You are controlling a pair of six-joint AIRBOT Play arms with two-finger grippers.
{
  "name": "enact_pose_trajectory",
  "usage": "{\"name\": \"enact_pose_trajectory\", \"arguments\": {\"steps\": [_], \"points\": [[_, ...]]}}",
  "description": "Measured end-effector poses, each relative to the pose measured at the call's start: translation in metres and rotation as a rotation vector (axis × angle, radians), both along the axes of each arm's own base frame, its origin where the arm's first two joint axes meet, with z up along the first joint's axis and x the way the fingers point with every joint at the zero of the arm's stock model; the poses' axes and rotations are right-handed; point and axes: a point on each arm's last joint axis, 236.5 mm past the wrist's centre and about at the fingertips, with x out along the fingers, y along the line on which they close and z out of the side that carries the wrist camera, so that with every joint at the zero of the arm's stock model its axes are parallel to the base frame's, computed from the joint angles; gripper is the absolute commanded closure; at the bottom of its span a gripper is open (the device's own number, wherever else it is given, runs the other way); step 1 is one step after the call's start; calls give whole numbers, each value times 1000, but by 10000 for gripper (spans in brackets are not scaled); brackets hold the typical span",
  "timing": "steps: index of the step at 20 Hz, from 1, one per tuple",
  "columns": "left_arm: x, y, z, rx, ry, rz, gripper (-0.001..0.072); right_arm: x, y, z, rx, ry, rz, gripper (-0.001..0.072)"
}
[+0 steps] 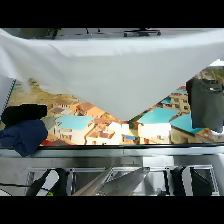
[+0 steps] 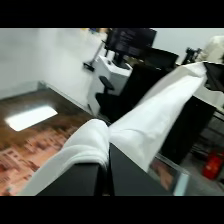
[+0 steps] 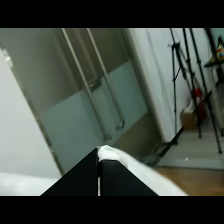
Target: Fold the shirts.
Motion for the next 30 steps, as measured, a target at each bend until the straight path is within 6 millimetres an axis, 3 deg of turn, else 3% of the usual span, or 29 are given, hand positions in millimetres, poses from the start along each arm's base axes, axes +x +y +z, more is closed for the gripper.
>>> {"name": "enact_pose_trajectory", "arguments": {"steps": [2,4,6,8,10,14,17,19,21,24,27,30], "points": [[-9,8,15,10,-61,73,680,-12,1,15,-9,-50,-58,699],[-8,12,19,6,-76,79,680,-9,-4,14,-23,-46,-96,699],[4,12,12,-13,-47,30,680,6,-12,2,-11,0,-95,699],[33,7,-14,0,41,-15,680,36,-21,-27,18,96,-60,699],[77,-4,-57,44,166,-36,680,79,-25,-75,48,235,-18,699],[178,-22,-174,159,409,18,680,183,-23,-218,60,548,-42,699],[247,-16,-268,204,550,113,680,249,-27,-329,85,737,-114,699],[283,-4,-325,219,614,180,680,281,-29,-383,121,809,-137,700],[304,9,-370,234,659,227,680,306,-31,-419,179,848,-143,700],[317,20,-415,260,697,244,680,327,-32,-445,270,858,-106,700],[318,20,-444,287,729,219,689,331,-32,-457,303,855,-64,700],[314,24,-467,330,759,205,688,321,-31,-483,303,905,-52,700]]}}
